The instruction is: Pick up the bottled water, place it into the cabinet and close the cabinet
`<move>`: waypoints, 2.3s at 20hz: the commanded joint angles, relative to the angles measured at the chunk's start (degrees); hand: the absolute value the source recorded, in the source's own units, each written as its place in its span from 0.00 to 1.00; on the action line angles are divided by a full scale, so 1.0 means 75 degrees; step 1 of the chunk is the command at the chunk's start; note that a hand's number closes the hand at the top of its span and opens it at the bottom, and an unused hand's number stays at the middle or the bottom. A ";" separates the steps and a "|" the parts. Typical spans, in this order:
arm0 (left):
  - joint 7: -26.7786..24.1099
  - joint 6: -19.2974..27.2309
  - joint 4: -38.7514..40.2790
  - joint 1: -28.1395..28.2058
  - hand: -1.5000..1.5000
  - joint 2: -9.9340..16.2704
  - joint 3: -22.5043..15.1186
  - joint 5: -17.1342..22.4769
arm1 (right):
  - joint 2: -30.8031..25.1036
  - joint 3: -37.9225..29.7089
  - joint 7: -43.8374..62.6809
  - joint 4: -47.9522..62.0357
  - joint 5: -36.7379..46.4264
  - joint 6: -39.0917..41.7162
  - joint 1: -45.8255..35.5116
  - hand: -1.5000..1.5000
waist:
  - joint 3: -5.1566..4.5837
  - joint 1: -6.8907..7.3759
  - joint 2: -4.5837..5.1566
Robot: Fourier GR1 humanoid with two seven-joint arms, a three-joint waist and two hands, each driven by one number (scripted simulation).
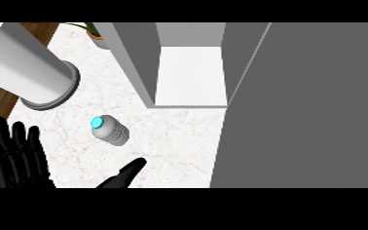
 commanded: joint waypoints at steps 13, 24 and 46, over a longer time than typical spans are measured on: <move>-0.0949 0.0548 0.1058 -0.0170 0.00 0.0514 0.1367 0.1769 | -0.0599 0.0615 0.0480 -0.0997 0.1046 -0.0655 -0.0046 0.00 | -0.0016 -0.0058 0.0020; -0.3566 0.0952 0.2567 0.0214 0.00 0.0919 0.2100 0.4541 | -0.1106 0.0870 -0.0193 -0.0734 0.0945 -0.0978 0.0388 0.00 | -0.0016 -0.0054 0.0008; -0.8613 -0.0373 0.7641 -0.1342 0.00 -0.0024 0.3237 0.8340 | -0.1354 0.1454 0.0289 -0.0892 0.1363 -0.1700 -0.0218 0.00 | -0.0014 -0.0081 0.0027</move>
